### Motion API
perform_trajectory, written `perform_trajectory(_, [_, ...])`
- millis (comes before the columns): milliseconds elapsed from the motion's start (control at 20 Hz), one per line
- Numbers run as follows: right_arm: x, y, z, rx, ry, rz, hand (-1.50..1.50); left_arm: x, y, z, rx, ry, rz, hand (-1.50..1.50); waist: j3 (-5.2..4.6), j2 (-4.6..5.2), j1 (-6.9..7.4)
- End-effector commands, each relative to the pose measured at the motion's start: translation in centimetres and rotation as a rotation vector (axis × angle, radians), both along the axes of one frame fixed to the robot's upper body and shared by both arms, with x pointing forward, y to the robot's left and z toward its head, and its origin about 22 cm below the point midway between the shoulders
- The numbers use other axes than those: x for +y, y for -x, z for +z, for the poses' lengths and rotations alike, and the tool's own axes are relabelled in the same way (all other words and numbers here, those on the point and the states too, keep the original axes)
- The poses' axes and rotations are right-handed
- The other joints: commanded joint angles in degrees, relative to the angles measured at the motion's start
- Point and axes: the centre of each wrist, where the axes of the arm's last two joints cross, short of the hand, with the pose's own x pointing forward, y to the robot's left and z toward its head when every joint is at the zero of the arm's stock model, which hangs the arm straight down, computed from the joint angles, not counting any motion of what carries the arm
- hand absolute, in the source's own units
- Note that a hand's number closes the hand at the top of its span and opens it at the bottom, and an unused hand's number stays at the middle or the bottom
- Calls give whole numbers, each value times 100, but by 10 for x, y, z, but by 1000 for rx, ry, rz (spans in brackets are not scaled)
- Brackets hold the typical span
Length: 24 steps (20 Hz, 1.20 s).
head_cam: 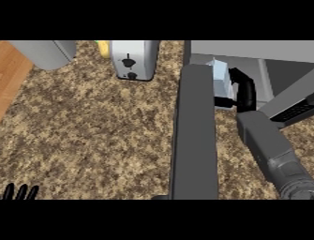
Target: Pick up the milk, place it into the microwave and close the microwave
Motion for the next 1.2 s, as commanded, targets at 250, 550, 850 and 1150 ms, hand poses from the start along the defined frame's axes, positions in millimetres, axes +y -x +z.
perform_trajectory(250, [-23, -15, 24, -93, 84, -63, 150, 4, 0, 0, -1, 5, -20, -150, 8, 46, 112])
perform_trajectory(550, [-9, -25, 39, -204, 63, -111, 150, 8, -9, -8, -10, -4, -17, -150, 7, 106, 214])
perform_trajectory(850, [-18, -33, 55, -232, 189, -277, 150, 8, -12, -4, 2, -11, -51, -150, 2, 140, 267])
perform_trajectory(1150, [-15, -29, 47, -235, 201, -301, 150, 5, -22, -11, 1, -4, -39, -150, 9, 170, 222])
